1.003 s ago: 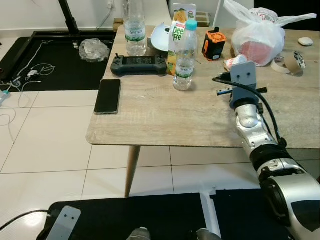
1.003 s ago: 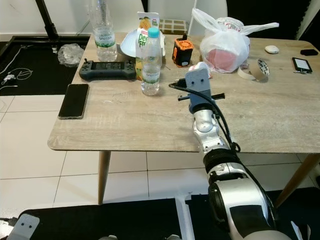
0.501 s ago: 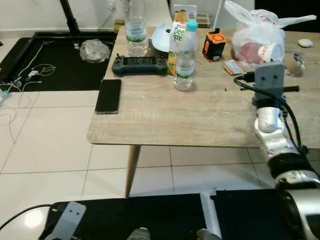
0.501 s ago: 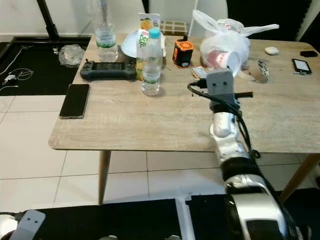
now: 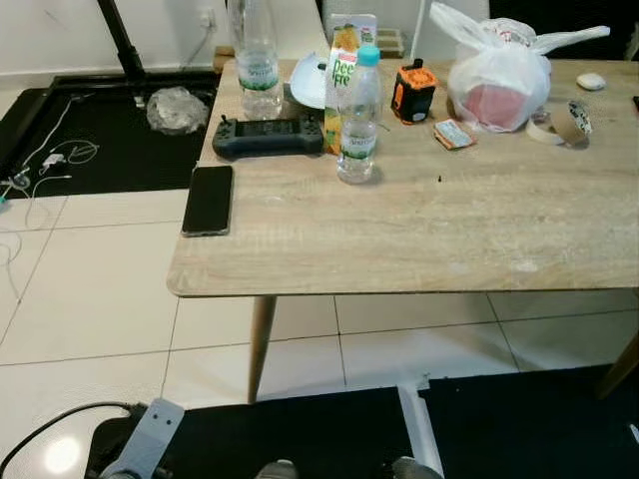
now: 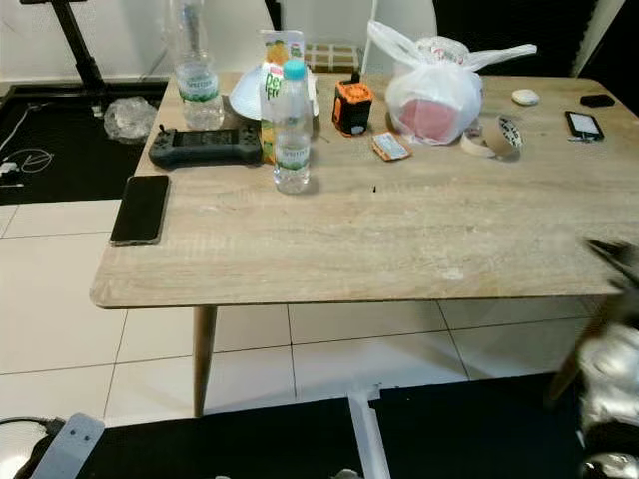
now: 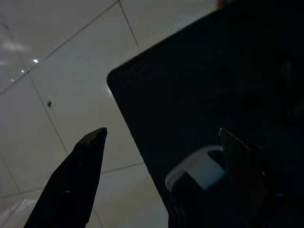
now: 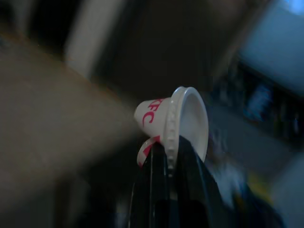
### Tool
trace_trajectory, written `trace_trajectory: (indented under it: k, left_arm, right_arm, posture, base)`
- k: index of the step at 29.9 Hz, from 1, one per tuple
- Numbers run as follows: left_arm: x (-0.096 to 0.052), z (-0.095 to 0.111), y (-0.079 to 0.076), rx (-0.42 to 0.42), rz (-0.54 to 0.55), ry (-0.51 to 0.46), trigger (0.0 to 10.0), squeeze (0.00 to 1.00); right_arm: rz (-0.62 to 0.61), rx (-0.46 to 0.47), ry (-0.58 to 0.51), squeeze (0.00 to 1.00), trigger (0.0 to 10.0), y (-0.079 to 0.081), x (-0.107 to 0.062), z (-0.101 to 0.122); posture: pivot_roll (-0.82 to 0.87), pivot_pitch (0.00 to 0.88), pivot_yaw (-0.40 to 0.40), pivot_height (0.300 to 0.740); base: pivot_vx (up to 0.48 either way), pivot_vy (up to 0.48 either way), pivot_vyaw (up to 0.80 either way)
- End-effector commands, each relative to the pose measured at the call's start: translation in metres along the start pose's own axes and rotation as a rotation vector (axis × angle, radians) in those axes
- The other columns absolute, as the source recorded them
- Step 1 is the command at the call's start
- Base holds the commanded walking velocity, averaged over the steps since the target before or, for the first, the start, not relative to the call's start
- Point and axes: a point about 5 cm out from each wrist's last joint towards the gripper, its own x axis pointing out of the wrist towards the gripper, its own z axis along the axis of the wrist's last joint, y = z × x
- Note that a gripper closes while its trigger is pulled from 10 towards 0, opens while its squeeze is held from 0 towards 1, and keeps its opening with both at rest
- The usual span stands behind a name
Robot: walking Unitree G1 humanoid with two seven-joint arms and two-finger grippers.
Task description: Restocking fridge
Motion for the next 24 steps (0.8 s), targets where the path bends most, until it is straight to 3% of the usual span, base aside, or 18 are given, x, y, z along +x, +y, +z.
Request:
trace_trajectory:
  k: [1,2,5,6,10,11,13,15,20,24]
  left_arm:
    - [-0.001,-0.005,0.001,0.008,-0.007,0.021,10.0,0.0]
    - [-0.001,-0.005,0.001,0.008,-0.007,0.021,10.0,0.0]
    - [-0.001,-0.005,0.0,0.002,-0.005,0.024,10.0,0.0]
    - [-0.001,-0.005,0.0,0.002,-0.005,0.024,10.0,0.0]
    - [-0.003,-0.011,-0.008,-0.02,-0.015,0.034,10.0,0.0]
    - [-0.003,-0.011,-0.008,-0.02,-0.015,0.034,10.0,0.0]
    - [-0.004,-0.012,-0.012,-0.052,-0.027,0.019,10.0,0.0]
    - [-0.004,-0.012,-0.015,-0.072,-0.036,0.006,10.0,0.0]
    - [-0.004,-0.011,-0.018,-0.071,-0.043,0.007,10.0,0.0]
    - [-0.004,-0.01,-0.021,-0.059,-0.051,0.007,10.0,0.0]
  right_arm:
    - [0.228,-0.1,0.226,0.0,10.0,0.026,-0.033,-0.056]
    - [0.228,-0.1,0.226,0.0,10.0,0.026,-0.033,-0.056]
    - [0.457,-0.192,0.341,0.0,10.0,0.049,-0.072,-0.092]
    - [0.457,-0.192,0.341,0.0,10.0,0.049,-0.072,-0.092]
    - [0.919,-0.471,0.346,0.0,10.0,0.082,-0.15,-0.134]
    - [0.919,-0.471,0.346,0.0,10.0,0.082,-0.15,-0.134]
    - [1.193,-0.6,0.296,0.0,10.0,0.092,-0.191,-0.149]
    - [1.382,-0.668,0.271,0.0,10.0,0.094,-0.219,-0.158]
    - [1.413,-0.695,0.312,0.0,10.0,0.091,-0.229,-0.166]
    - [1.351,-0.636,0.383,0.0,10.0,0.092,-0.228,-0.165]
  posture:
    - [0.16,0.089,-0.021,0.706]
    - [0.16,0.089,-0.021,0.706]
    - [0.16,0.089,-0.021,0.706]
    - [0.16,0.089,-0.021,0.706]
    - [0.16,0.088,-0.044,0.706]
    - [0.16,0.088,-0.044,0.706]
    - [0.16,0.087,-0.051,0.706]
    - [0.16,0.085,-0.054,0.706]
    - [0.16,0.08,-0.054,0.706]
    - [0.16,0.074,-0.047,0.706]
  base:
    - [0.0,0.0,0.0]
    - [0.0,0.0,0.0]
    - [0.0,0.0,0.0]
    - [0.0,0.0,0.0]
    - [0.0,0.0,0.0]
    - [0.0,0.0,0.0]
    - [0.0,0.0,0.0]
    - [0.0,0.0,0.0]
    - [0.0,0.0,0.0]
    - [0.0,0.0,0.0]
